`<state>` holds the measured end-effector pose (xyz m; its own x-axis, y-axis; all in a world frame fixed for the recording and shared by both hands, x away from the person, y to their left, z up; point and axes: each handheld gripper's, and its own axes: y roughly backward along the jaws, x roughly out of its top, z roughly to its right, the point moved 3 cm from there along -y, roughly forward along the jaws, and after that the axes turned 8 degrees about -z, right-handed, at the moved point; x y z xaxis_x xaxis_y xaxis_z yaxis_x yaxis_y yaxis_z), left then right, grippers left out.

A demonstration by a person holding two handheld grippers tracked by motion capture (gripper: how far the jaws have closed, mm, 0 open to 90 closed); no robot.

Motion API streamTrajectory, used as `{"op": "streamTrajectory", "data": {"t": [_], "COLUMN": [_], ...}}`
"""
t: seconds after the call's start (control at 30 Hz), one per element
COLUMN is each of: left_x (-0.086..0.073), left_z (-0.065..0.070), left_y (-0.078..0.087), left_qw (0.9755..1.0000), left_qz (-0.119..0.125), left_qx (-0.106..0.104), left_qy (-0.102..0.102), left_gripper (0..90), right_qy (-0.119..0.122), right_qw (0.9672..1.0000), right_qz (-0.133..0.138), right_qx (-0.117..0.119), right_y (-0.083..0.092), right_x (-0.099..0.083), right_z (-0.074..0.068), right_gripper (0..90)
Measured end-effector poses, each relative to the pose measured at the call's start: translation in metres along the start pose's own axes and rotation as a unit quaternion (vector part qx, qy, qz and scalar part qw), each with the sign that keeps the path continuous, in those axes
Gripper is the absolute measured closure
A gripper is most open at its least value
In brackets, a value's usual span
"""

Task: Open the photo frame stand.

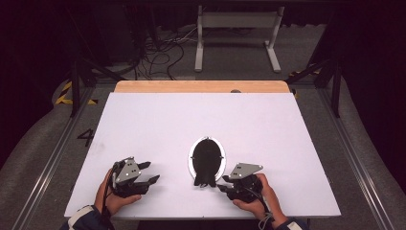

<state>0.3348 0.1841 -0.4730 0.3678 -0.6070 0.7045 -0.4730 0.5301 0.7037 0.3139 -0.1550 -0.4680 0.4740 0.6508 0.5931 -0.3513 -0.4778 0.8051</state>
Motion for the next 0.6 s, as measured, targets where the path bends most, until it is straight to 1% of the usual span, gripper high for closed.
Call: {"op": "streamTrajectory", "data": {"t": [0.1,0.23,0.3,0.4,0.43,0.53,0.6], "left_x": [0.0004,-0.0003,-0.0006,-0.0006,-0.0005,-0.0006,-0.0007], "left_z": [-0.0002,-0.0008,-0.0010,-0.0004,-0.0003,-0.0004,-0.0005], "left_y": [-0.0009,-0.0026,-0.0035,-0.0039,-0.0042,-0.0045,-0.0053], "left_qw": [1.0000,0.9999,0.9999,0.9999,0.9999,0.9999,0.9999], "left_qz": [-0.004,-0.009,-0.011,-0.013,-0.013,-0.015,-0.015], "left_qx": [0.003,0.006,0.006,0.005,0.004,0.004,0.003], "left_qy": [-0.004,0.000,0.000,-0.003,-0.003,-0.004,-0.004], "left_gripper": [39.6,36.3,35.0,34.4,34.3,34.3,34.2], "right_qy": [0.004,0.006,0.004,0.007,0.011,0.013,0.009], "right_qw": [1.0000,0.9999,0.9999,0.9996,0.9994,0.9994,0.9994], "right_qz": [-0.006,-0.014,-0.014,-0.027,-0.030,-0.032,-0.033], "right_qx": [0.002,0.001,0.003,0.004,0.008,0.007,0.005], "right_y": [-0.0020,-0.0047,-0.0052,-0.0080,-0.0093,-0.0101,-0.0108], "right_x": [0.0009,0.0027,0.0050,0.0053,0.0049,0.0052,0.0063], "right_z": [-0.0025,-0.0045,-0.0050,-0.0081,-0.0091,-0.0100,-0.0094], "right_gripper": [62.4,61.2,60.3,60.0,59.9,59.9,61.1]}}
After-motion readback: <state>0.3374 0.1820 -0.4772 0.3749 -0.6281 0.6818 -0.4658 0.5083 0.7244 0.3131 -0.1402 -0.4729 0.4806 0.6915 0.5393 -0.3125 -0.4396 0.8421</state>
